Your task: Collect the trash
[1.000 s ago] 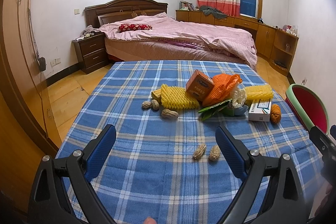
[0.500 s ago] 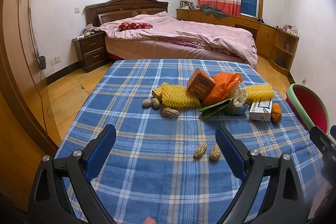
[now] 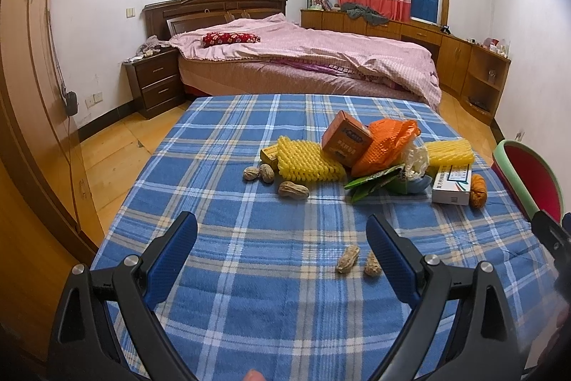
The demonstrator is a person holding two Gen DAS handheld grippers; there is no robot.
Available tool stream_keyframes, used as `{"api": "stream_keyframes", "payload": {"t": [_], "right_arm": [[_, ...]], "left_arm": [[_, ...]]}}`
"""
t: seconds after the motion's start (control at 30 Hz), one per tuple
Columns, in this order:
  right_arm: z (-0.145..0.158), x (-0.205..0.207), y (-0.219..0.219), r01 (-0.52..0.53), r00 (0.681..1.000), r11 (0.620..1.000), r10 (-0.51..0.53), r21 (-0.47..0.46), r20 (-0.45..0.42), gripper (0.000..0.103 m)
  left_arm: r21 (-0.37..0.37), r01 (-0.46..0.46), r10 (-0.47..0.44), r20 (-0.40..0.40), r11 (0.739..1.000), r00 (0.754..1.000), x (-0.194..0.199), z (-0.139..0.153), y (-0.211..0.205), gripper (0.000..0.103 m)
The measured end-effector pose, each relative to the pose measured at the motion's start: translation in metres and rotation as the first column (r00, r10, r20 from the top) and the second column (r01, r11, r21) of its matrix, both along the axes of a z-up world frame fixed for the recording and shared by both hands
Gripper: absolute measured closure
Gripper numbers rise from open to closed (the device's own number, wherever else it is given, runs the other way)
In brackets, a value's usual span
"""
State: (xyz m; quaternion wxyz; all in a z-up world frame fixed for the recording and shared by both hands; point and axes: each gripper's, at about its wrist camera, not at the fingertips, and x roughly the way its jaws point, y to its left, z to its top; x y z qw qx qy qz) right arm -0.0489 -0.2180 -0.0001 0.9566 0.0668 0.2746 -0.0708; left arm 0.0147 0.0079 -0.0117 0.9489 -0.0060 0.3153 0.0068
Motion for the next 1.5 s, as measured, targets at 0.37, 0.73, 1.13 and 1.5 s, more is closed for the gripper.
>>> {"api": "stream_keyframes", "payload": {"t": [0.37, 0.73, 1.13, 1.5], "right_arm": [[0.006, 0.031, -0.010, -0.037, 0.999, 0.999, 0.038, 0.021, -0.039, 0.000], [0.004, 0.086, -0.023, -0.046, 0.991, 0.998, 0.051, 0.042, -0.126, 0.001], [-0.036, 0.121, -0.034, 0.000, 0.958, 0.998, 0.016, 0.058, -0.285, 0.039], [-0.052, 0.131, -0.036, -0.009, 0.943, 0.998, 0.029, 0.062, -0.331, 0.071]], "left_arm": [[0.005, -0.019, 0.020, -0.046, 1.000, 0.999, 0.046, 0.000, 0.012, 0.008], [0.014, 0.009, -0.008, -0.097, 1.000, 0.995, 0.105, -0.006, 0.015, 0.008], [-0.015, 0.087, -0.088, -0.170, 0.996, 0.981, 0.142, -0.032, 0.007, 0.033], [-0.059, 0.125, -0.135, -0.199, 0.990, 0.971, 0.150, -0.044, 0.001, 0.083]]}}
